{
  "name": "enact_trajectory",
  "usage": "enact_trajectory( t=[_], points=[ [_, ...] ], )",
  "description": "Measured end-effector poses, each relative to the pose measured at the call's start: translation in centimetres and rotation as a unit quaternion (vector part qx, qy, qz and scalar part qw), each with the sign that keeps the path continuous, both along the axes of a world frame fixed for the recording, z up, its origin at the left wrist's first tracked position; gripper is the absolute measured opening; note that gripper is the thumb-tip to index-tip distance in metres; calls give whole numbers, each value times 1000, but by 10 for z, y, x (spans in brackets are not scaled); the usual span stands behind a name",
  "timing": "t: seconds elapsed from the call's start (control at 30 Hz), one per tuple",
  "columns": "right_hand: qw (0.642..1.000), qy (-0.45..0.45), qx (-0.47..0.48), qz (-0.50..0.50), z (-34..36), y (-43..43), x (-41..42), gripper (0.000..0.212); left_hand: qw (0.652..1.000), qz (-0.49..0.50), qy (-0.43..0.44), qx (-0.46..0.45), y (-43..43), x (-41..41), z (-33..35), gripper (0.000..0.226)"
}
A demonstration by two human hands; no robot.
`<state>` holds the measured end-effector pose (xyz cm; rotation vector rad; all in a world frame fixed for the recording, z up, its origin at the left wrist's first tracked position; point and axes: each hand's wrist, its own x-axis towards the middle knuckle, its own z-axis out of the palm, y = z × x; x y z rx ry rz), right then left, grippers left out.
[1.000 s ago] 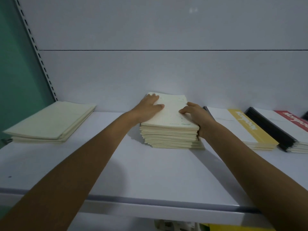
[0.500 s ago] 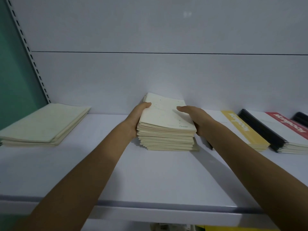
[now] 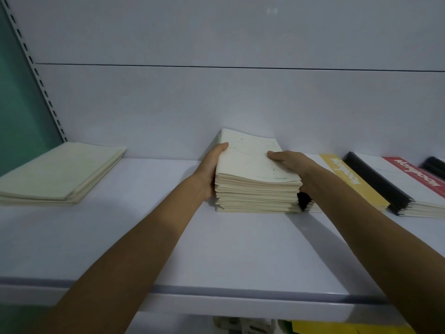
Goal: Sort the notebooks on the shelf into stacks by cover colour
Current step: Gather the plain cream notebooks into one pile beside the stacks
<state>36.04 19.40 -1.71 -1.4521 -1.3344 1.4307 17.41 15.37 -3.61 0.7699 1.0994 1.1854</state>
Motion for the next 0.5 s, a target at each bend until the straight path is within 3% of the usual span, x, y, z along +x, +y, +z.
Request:
enact_trajectory(
  t=[0.17,0.5],
  points=[
    [1000,-5,8,-7,-3,5,0,48,1000,-14,0,19,1,1,1,44],
    [997,76,-23,18,-7,6,-15,23,998,-8,3,59,1,-20,-8,49]
  ],
)
